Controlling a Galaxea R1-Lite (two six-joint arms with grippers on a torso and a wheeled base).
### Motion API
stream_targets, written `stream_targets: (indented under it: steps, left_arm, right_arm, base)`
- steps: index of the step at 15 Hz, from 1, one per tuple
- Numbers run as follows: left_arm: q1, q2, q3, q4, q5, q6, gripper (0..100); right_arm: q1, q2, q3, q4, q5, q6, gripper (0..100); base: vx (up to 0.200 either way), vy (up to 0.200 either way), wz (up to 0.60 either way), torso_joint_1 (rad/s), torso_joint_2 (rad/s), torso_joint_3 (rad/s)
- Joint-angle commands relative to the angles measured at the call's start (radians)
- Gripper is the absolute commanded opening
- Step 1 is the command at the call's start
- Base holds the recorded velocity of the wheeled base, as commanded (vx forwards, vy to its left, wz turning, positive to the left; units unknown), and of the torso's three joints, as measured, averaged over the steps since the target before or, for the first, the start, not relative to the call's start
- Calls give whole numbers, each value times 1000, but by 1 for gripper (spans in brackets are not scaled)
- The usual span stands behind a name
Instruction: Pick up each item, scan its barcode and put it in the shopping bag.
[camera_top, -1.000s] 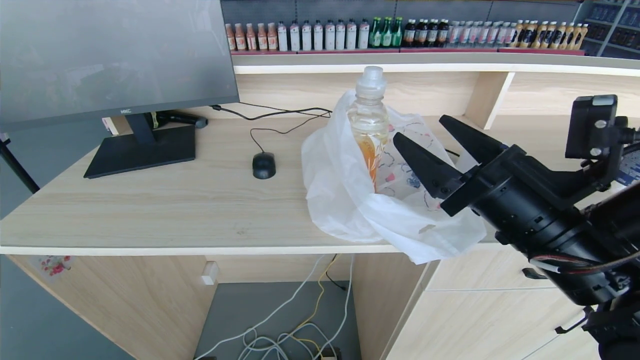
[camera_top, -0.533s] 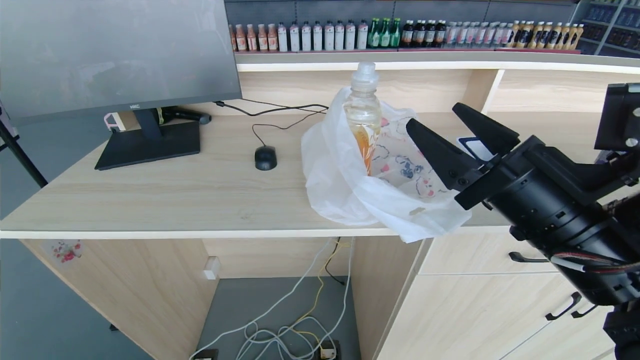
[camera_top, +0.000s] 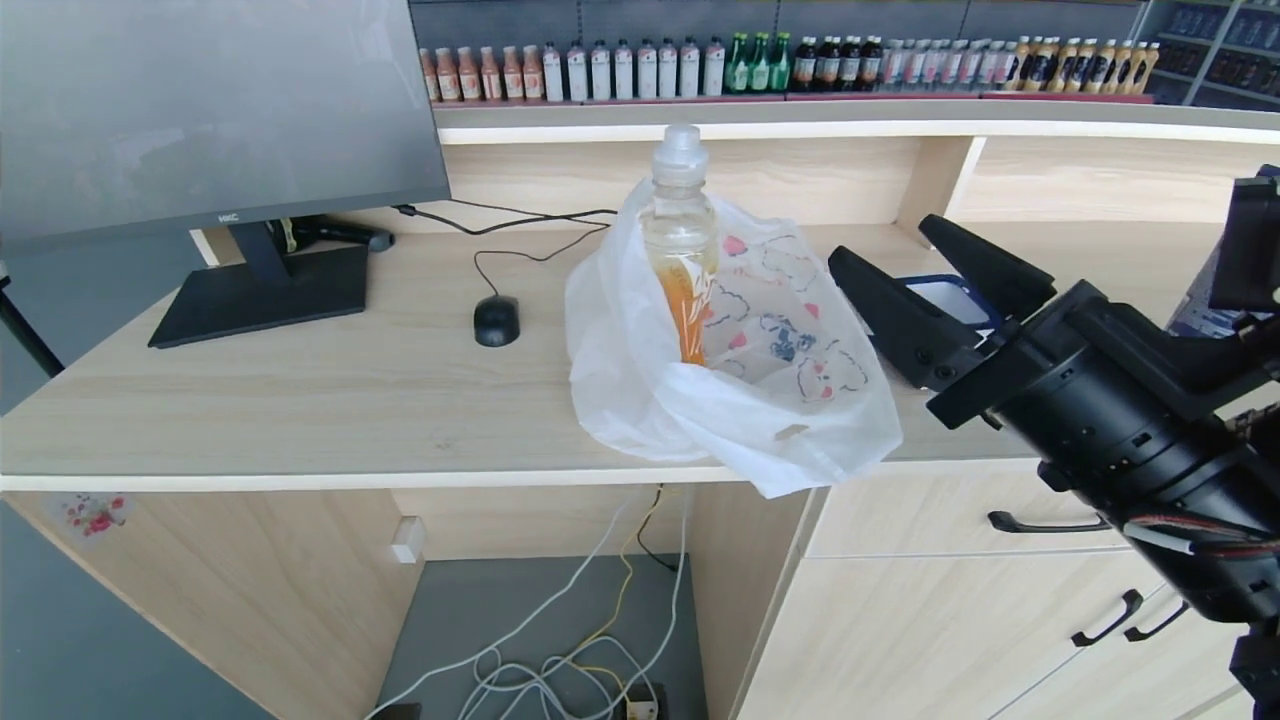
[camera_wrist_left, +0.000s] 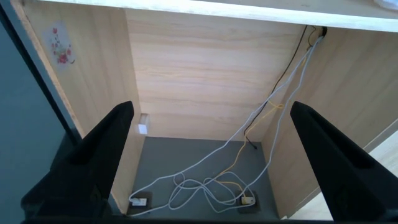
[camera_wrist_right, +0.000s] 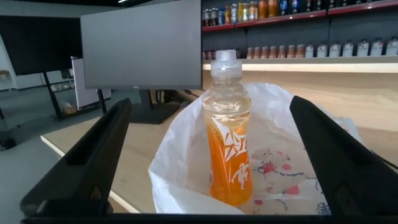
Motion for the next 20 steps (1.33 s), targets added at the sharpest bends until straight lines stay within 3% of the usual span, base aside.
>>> stream_targets:
  steps: [1,20]
  left_arm:
    - [-2,0,0,0,0,0,100]
    - [-2,0,0,2,0,-11,100]
  right_arm:
    - [2,-12,17,-3,2,0,100]
    - [41,-21,75,-3,5,-25,100]
  base:
    - [0,-200,0,2,2,2]
    - [0,-200,0,1,3,2]
